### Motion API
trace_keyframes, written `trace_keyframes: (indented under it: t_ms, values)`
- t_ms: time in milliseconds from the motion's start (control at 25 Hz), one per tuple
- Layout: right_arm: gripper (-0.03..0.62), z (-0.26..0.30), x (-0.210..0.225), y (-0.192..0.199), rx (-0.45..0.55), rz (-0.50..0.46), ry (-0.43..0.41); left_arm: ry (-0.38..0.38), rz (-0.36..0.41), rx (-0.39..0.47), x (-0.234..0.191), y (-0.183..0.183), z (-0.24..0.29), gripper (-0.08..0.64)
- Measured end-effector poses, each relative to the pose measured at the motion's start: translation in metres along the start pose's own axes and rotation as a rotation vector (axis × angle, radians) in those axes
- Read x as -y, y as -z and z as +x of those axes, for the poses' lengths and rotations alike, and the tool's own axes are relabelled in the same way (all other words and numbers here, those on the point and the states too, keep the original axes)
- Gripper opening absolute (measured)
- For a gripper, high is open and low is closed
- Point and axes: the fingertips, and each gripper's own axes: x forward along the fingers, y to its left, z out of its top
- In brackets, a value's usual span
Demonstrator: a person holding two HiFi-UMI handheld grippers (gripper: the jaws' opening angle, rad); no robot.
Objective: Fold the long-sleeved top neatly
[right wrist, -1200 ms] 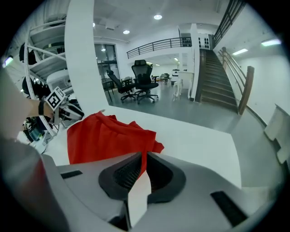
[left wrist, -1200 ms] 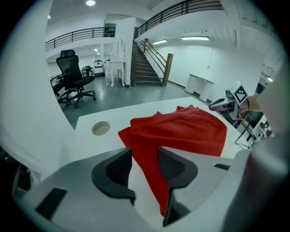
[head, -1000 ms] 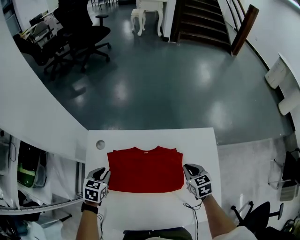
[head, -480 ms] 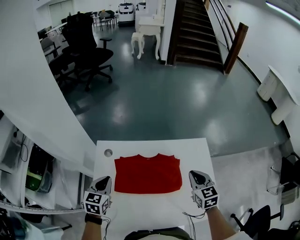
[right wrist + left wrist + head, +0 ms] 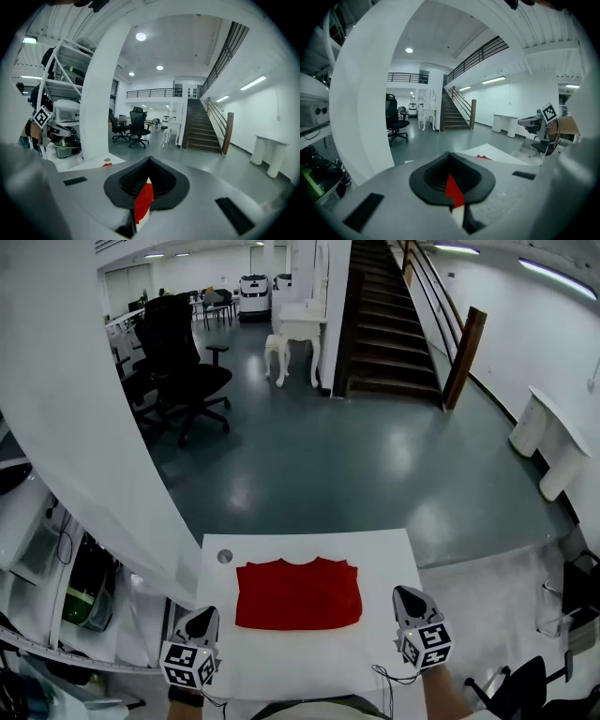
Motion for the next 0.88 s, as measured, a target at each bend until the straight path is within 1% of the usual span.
trace_keyframes:
  t_ms: [120,360,880]
  values:
    - [0.014,-0.013,-0.003,-0.009,0.032,-0.007,0.011,-0.001,-0.01,0.03,0.001,-0.007,-0.014,0.008]
    - [0.014,-0.03,-0.001,-0.014,0.062,0.001,0.022,-0.002,0.015,0.057,0.011,-0.019,-0.028,0.008]
    - [0.014,-0.049,-0.001,-0.014,0.078,-0.004,0.035,0.001,0.025,0.066,0.019,-0.02,-0.041,0.008]
